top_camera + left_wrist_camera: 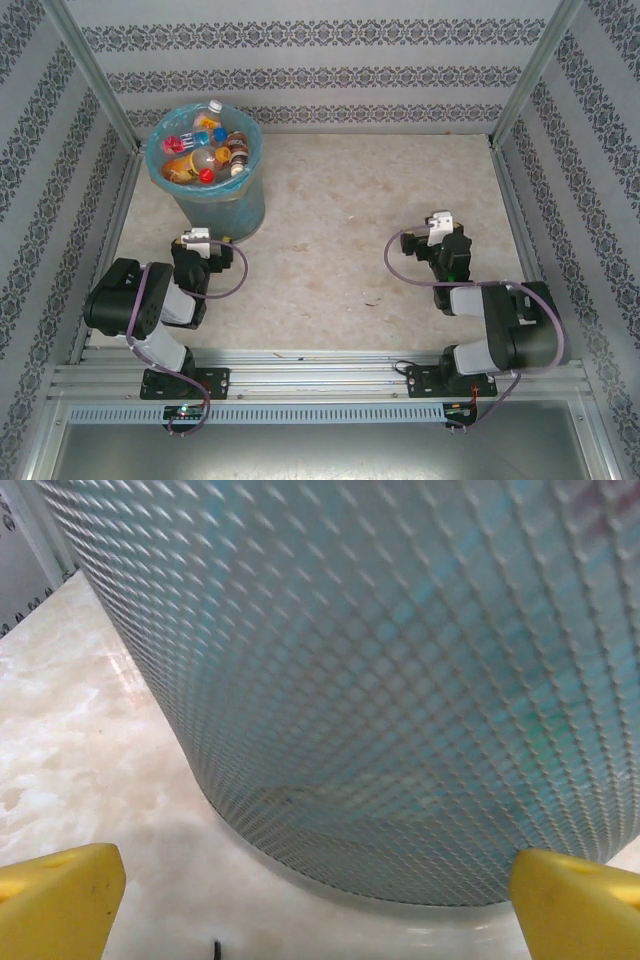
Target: Put the plastic bottles in the bin
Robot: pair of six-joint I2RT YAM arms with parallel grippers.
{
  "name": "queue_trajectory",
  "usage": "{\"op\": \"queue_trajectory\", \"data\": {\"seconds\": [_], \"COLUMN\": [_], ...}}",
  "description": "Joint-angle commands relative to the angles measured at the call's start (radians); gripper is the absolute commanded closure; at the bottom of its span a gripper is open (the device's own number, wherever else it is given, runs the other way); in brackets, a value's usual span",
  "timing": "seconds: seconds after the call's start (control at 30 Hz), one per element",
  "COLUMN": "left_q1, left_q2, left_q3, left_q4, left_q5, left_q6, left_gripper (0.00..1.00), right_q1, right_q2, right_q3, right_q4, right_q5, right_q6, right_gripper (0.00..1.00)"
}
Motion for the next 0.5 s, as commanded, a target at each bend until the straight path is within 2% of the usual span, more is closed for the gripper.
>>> {"op": "queue_trajectory", "data": {"seconds": [0.0,0.03,0.07,0.13,0.2,0.3,0.47], "left_q1": [0.015,0.016,0.016,0.015,0.016,0.015,0.016], "left_q2": [-0.029,-0.033,-0.034,-0.044,-0.042,-0.046,-0.046], "left_q3": [0.05,0.059,0.071,0.109,0.134,0.187,0.165], "left_q4": [0.012,-0.01,-0.03,-0.116,-0.167,-0.268,-0.234], "left_q5": [-0.041,-0.046,-0.056,-0.083,-0.074,-0.073,-0.063], "left_q6": [-0.018,-0.021,-0.023,-0.032,-0.028,-0.028,-0.026], "left_gripper": [0.0,0.0,0.0,0.0,0.0,0.0,0.0], "right_q1": [-0.005,-0.018,-0.035,-0.036,-0.036,-0.033,-0.026], "right_q2": [0.078,0.047,0.043,0.077,0.055,0.065,0.062], "right_q3": [0.084,0.134,0.127,0.099,0.11,0.106,0.109], "right_q4": [0.038,-0.1,-0.097,0.017,-0.042,-0.016,-0.028], "right_q5": [0.028,0.041,0.017,0.032,0.036,0.039,0.043], "right_q6": [0.067,0.09,0.1,0.111,0.105,0.105,0.095], "right_gripper": [0.02,0.02,0.02,0.02,0.02,0.02,0.02]}}
